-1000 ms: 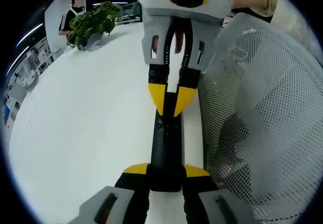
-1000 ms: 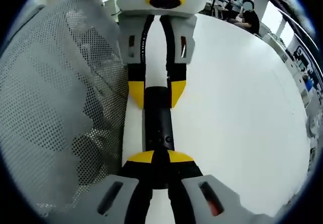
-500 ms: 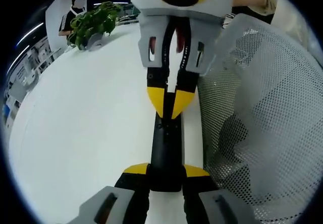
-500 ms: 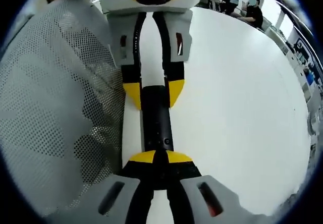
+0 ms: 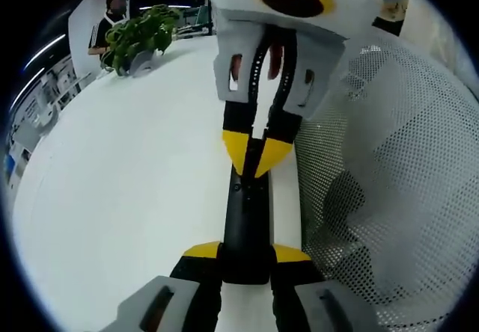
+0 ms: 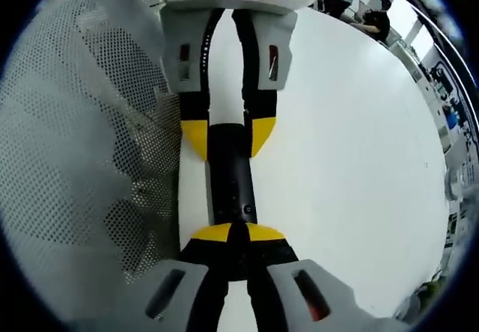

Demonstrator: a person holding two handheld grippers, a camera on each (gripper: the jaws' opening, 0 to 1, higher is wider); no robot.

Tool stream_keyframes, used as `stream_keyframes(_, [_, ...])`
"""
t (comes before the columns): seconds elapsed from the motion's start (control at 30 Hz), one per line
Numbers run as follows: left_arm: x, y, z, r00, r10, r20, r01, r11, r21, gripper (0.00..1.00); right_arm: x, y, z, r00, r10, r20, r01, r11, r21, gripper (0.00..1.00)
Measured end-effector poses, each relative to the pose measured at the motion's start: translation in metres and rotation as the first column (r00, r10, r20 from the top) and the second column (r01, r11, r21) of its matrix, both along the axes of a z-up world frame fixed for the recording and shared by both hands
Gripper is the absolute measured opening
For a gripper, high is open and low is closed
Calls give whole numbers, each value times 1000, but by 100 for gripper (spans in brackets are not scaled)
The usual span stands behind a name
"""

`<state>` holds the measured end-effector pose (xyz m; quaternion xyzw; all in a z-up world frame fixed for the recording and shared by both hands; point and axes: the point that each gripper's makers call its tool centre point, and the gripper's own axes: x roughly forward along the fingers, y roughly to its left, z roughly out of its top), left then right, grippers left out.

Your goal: Press the specified remote control buttons in sequence, fully releasing each button before pressing the next.

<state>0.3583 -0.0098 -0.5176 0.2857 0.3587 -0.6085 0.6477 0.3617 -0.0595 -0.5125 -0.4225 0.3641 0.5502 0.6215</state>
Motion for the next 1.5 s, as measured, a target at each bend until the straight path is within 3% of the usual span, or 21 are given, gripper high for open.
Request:
stream_keyframes(0.1, [0, 0, 0, 1000, -1, -1, 1, 1000, 0, 24, -3, -1, 1, 999, -32, 30, 31, 999, 31, 0])
stream_keyframes(0.27, [0, 0, 0, 1000, -3, 0, 3, 1000, 5, 24, -3, 2, 4, 994, 7, 109, -8, 1000, 10, 0])
stream_keyframes(0.37, [0, 0, 0, 1000, 0, -3, 0, 1000, 9, 24, -11, 12, 7, 995, 28, 96, -33, 998, 59, 0])
stream_keyframes(0.5, [1, 0, 0, 1000, -3, -3, 4, 1000, 16, 24, -13, 16, 4, 980, 120, 158, -119, 993, -17, 0])
stream_keyframes(0.8, [1, 0, 0, 1000, 4, -9, -3, 1000, 11, 24, -11, 14, 7, 976, 135, 173, -130, 991, -39, 0])
stream_keyframes(0.97, [1, 0, 0, 1000, -5, -1, 5, 1000, 17, 24, -13, 15, 6, 954, 209, 215, -192, 977, -95, 0])
stream_keyframes(1.2, [1, -1, -1, 1000, -13, 2, 13, 1000, 20, 24, -14, 15, 1, 874, 385, 298, -341, 921, -190, 0])
stream_keyframes(1.27, [1, -1, 0, 1000, -17, 7, 17, 1000, 20, 24, -14, 14, 0, 879, 377, 293, -335, 924, -183, 0])
stream_keyframes(1.37, [1, -1, -1, 1000, -20, 9, 19, 999, 28, 24, -12, 14, 0, 912, 311, 267, -286, 950, -128, 0])
stream_keyframes(1.5, [1, -1, -1, 1000, -20, 10, 20, 999, 28, 24, -12, 14, 0, 925, 278, 257, -258, 960, -110, 0])
